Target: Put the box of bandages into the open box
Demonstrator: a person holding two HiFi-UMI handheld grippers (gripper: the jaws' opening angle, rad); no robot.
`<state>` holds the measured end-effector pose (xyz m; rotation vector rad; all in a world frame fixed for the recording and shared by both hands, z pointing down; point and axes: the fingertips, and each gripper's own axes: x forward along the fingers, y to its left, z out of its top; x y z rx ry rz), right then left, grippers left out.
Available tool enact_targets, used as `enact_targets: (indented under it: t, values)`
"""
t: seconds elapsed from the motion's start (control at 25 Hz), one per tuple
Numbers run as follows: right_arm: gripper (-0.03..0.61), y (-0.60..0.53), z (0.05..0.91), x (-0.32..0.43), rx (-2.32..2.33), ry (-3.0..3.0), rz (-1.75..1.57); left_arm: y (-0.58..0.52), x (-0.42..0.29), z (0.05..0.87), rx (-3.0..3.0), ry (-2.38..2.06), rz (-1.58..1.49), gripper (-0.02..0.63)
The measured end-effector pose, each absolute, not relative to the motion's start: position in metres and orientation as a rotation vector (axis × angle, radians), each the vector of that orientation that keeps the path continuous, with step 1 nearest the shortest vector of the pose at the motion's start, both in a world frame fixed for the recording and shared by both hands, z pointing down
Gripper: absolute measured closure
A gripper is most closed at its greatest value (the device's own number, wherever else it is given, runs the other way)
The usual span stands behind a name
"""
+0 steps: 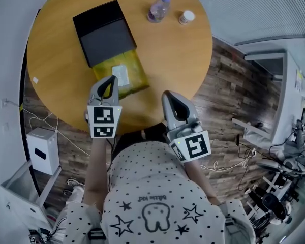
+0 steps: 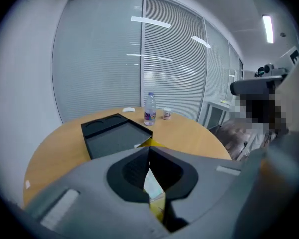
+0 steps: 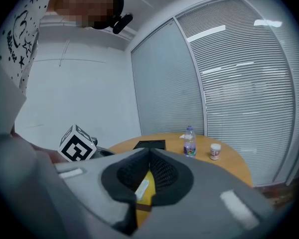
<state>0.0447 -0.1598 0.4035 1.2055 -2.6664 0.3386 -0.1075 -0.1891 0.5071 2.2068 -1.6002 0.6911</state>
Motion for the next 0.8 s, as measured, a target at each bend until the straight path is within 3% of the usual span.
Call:
enact_targets:
  t: [0.8]
  values:
    - [0.574, -0.113, 0.38, 0.049, 1.145, -2.765, 0.251, -0.147, -0.128, 0.409, 2.213, -1.967, 0.402, 0.604]
